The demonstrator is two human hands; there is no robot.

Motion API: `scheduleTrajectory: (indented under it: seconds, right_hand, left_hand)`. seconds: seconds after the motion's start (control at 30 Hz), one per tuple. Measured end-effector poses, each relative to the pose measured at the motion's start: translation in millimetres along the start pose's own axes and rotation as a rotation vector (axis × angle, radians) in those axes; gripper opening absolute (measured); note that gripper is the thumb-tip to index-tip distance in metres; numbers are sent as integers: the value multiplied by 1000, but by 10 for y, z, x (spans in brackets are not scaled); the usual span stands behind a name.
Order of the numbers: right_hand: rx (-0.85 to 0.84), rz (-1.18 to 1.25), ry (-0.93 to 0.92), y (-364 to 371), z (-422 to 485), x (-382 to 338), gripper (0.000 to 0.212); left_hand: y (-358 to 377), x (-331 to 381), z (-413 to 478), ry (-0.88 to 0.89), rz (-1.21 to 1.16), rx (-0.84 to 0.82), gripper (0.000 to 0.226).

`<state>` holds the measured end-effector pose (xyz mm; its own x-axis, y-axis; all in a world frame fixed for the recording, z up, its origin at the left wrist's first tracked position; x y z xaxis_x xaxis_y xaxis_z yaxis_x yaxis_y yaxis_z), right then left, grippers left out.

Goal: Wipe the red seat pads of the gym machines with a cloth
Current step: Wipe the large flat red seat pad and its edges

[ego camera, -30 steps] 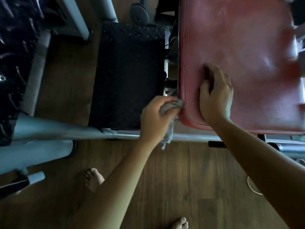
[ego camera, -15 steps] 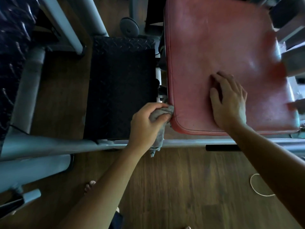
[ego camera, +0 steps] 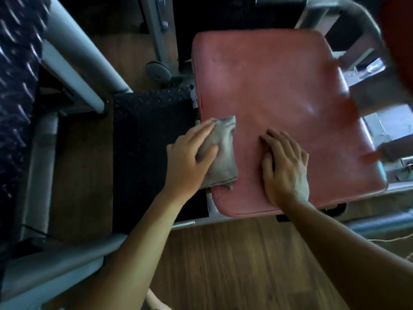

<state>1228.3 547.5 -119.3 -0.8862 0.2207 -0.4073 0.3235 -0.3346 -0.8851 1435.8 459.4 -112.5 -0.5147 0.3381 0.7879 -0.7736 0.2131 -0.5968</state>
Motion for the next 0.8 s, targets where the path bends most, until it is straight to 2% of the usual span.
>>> scheduleTrajectory:
  seconds: [0.1,0.27,0.53,0.6,0.7,0.77,0.8]
  right_hand:
    - [-3,1,-2,4,3,7,45]
    - [33,74,2,-5,3,23,43]
    - [101,267,61,-73,3,43,42]
    - [147,383,129,-125,13,59,38]
    - [241,566,271,-241,25,76,34]
    - [248,678,380,-316,43,105,36]
    - [225,708,401,-347,61,112,37]
  left_hand:
    - [138,-41,-14,37,208,-18,51]
    - [420,127,156,108,241,-88,53]
    - [693,377,202,135,349,-88,54]
    - [776,457,172,134,253,-148,54]
    - [731,541,120,90,-105,-236,44]
    - [607,528,66,-21,-340,-126,38]
    - [550,519,21,-75,-375,-30,34]
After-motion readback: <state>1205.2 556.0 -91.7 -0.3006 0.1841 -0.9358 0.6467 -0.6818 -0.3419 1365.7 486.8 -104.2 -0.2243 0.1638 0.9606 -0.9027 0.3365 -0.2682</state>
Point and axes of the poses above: each hand's wrist, its own z-axis towards the middle knuckle, its own y-axis out of the palm, x = y × z, the point moved 3 cm from there along z, towards the middle knuckle
